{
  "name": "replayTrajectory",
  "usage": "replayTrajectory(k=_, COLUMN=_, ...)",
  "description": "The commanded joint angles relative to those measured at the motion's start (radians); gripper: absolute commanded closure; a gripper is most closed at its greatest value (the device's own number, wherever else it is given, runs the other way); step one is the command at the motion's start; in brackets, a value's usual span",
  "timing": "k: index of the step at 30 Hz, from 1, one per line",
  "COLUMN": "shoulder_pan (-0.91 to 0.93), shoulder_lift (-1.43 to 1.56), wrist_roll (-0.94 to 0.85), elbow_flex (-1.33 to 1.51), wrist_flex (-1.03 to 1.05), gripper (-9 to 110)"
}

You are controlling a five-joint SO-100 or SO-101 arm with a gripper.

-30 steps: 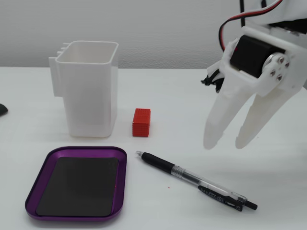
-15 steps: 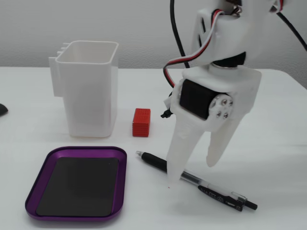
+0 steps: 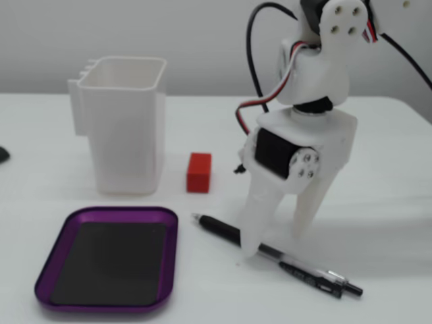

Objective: Pick up the pen and put it in the pen holder.

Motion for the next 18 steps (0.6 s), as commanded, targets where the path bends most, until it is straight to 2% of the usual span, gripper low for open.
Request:
replayTrajectory(k=1, shoulder_pan=-0.02, shoulder_lift=0.006, wrist_roll=0.002, elbow_flex=0.023, wrist_flex=-0.055, gripper=78)
replayTrajectory(k=6, shoulder_pan=-0.02, shoulder_lift=0.006, wrist_roll=0.006, elbow_flex=0.023, wrist_flex=-0.058, gripper=78)
replayTrajectory(k=13, shoulder_pan=-0.072, shoulder_lift=0.005, wrist_roll=0.008, elbow_flex=0.025, wrist_flex=-0.055, gripper=89)
replayTrajectory(k=18, shoulder_pan=-0.11, shoulder_lift=0.005, wrist_roll=0.009, elbow_flex=0.026, wrist_flex=-0.044, gripper=91)
